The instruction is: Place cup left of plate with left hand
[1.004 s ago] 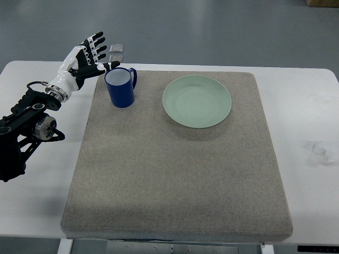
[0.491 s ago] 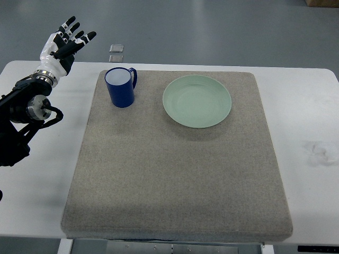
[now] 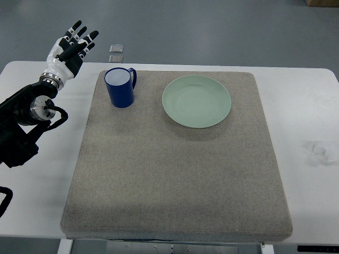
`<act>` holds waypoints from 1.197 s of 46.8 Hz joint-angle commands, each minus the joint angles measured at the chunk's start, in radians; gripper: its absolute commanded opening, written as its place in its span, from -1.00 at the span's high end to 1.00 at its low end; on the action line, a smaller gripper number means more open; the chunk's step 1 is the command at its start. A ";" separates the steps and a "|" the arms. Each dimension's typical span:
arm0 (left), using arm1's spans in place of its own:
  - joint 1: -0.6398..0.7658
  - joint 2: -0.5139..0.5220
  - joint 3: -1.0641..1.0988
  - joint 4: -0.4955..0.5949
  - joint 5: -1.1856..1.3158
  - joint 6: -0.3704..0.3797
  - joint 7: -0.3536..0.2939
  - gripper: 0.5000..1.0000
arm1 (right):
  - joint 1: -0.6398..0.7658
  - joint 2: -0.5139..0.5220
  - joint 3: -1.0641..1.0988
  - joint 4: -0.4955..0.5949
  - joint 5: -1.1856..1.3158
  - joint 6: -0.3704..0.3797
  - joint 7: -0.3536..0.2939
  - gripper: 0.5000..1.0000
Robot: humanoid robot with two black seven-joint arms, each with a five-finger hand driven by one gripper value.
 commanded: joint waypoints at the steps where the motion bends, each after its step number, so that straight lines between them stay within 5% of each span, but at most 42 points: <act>1: 0.000 -0.010 -0.001 0.011 0.001 -0.002 0.000 -0.95 | 0.000 0.000 0.000 0.000 0.001 -0.001 0.000 -0.73; 56: -0.040 -0.010 -0.002 0.013 0.002 0.009 -0.006 -0.98 | 0.003 0.000 0.002 0.005 0.001 0.011 0.000 -0.73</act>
